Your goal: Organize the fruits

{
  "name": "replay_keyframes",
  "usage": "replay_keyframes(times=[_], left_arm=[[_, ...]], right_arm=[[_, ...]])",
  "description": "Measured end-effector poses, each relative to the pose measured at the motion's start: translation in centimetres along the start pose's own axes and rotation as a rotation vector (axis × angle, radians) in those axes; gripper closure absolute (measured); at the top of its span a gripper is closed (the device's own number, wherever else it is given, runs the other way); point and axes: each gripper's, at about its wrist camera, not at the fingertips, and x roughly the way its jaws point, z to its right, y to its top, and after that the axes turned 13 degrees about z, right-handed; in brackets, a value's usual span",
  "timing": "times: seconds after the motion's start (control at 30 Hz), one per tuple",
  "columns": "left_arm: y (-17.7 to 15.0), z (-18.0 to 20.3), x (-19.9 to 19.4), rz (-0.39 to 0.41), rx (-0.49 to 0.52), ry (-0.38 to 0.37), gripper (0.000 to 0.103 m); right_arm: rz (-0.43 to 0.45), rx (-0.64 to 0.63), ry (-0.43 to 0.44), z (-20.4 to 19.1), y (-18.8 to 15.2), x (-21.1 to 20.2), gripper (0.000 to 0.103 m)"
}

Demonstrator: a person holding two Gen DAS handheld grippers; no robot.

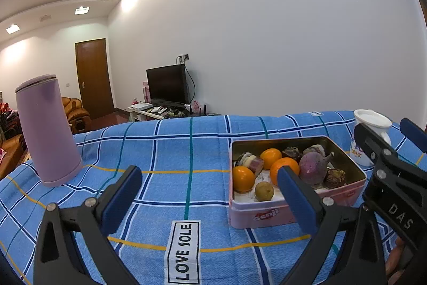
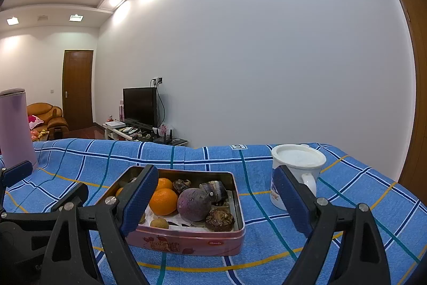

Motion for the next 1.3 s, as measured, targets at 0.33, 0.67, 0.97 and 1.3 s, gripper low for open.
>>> replay_keyframes(times=[0.33, 0.67, 0.97, 1.3], left_arm=[[-0.02, -0.03, 0.03, -0.001, -0.001, 0.001, 0.0], [-0.1, -0.06, 0.16, -0.002, -0.002, 0.007, 0.0], [-0.27, -0.18, 0.17, -0.009, -0.007, 0.006, 0.0], [-0.3, -0.28, 0.34, -0.021, -0.016, 0.008, 0.0]], right_arm=[[0.0, -0.001, 0.0, -0.02, 0.0, -0.01, 0.013], [0.001, -0.001, 0.0, -0.04, 0.01, -0.02, 0.013], [0.0, -0.004, -0.002, 0.02, 0.04, 0.11, 0.013], [0.003, -0.014, -0.006, 0.08, 0.07, 0.18, 0.013]])
